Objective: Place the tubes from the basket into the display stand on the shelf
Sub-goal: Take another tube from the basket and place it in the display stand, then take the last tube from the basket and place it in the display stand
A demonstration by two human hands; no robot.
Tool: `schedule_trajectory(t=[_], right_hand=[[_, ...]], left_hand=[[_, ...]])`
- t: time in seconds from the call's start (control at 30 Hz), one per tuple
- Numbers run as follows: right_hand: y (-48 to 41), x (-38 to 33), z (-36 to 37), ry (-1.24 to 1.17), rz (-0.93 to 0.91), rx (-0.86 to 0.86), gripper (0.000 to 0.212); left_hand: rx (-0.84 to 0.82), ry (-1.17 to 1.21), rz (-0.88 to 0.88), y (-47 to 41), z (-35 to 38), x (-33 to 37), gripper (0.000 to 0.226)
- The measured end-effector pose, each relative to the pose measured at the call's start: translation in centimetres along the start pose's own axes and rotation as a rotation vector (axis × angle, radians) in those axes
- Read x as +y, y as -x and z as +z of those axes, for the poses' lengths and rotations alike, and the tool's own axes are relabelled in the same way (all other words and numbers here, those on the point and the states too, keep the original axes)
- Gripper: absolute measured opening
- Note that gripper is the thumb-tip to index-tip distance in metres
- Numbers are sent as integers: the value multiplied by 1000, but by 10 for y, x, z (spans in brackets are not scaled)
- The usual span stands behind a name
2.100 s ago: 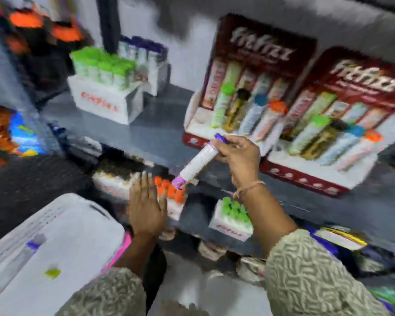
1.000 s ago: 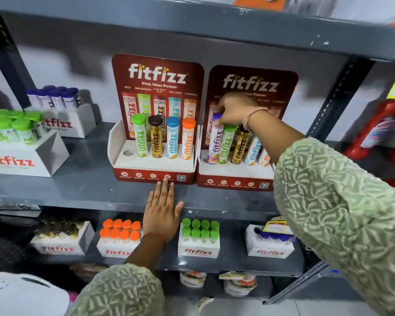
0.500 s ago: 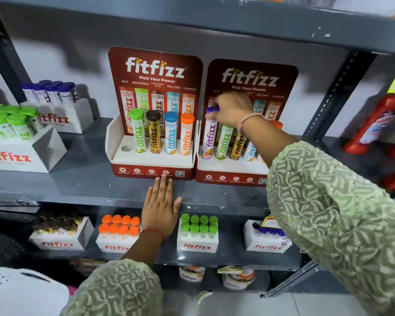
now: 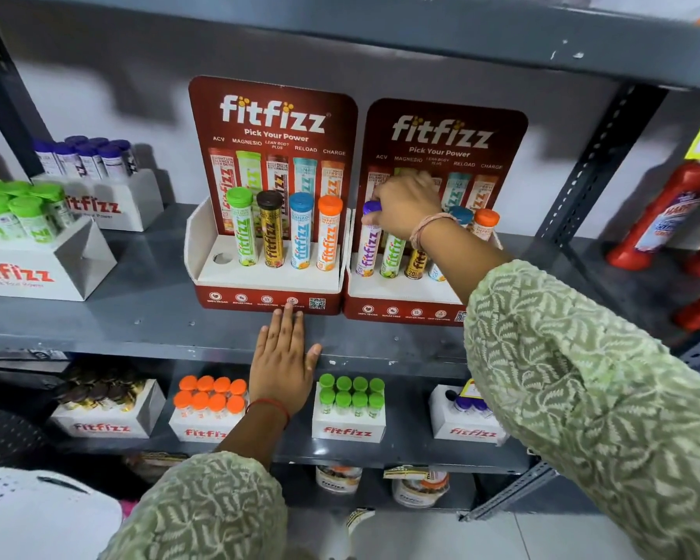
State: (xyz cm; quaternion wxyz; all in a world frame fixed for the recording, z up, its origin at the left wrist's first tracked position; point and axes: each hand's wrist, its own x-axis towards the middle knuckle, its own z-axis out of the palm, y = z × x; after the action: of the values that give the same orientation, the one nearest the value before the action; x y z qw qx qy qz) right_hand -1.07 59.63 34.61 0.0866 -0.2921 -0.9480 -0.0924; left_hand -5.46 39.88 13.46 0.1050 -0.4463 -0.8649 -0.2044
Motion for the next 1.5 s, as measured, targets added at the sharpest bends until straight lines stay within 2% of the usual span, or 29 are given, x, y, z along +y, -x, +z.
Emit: schedule_trajectory(t=[0.1, 0.17, 0.2, 0.27, 0.3, 0.33, 0.47, 0.63, 0.77, 0.83, 0.93, 1.07, 1.17, 1.23, 1.37, 1.43, 1.5], right_hand=[[8, 2, -6, -30, 29, -25, 61], [23, -4, -8, -178, 80, 39, 73], [33, -12, -5, -272, 79, 149, 71], [55, -45, 11, -481, -63, 432, 52], [66, -68, 23, -585, -183, 505, 43], [78, -94, 37, -676, -297, 505, 37], [125, -213, 102, -845, -615, 198, 27], [171, -349, 159, -825, -900, -256, 30], [199, -438, 201, -831, -981, -506, 26], [207, -479, 221, -837, -962, -570, 28], [211, -535, 238, -779, -982, -589, 31], [212, -598, 263, -561, -1105, -644, 44], [218, -605, 282, -396, -1128, -668, 43], [221, -594, 288, -386, -1112, -668, 37], [215, -556, 267, -784, -845, -835, 37], [200, -528, 244, -934, -727, -825, 31], [178, -493, 215, -1053, -638, -802, 23]], left_hand=[[17, 21, 35, 0, 1, -2, 80], [25, 90, 51, 3, -7, -5, 76], [36, 120, 38, 8, -14, -9, 73], [94, 151, -34, 33, -28, -27, 65], [123, 160, -87, 51, -33, -41, 63], [146, 160, -151, 73, -38, -57, 63], [193, 114, -496, 179, -51, -118, 68], [177, -12, -943, 304, -59, -159, 71], [30, -80, -1167, 373, -45, -175, 73], [-30, -95, -1220, 397, -34, -180, 73], [-42, -139, -1193, 410, -22, -182, 69], [4, -178, -1194, 411, -16, -183, 64], [16, -158, -1217, 412, -16, -182, 61], [18, -141, -1226, 411, -19, -181, 60], [-44, -100, -1222, 410, -24, -181, 63], [-87, -62, -1238, 407, -28, -181, 65], [-48, -19, -1245, 396, -36, -183, 69]])
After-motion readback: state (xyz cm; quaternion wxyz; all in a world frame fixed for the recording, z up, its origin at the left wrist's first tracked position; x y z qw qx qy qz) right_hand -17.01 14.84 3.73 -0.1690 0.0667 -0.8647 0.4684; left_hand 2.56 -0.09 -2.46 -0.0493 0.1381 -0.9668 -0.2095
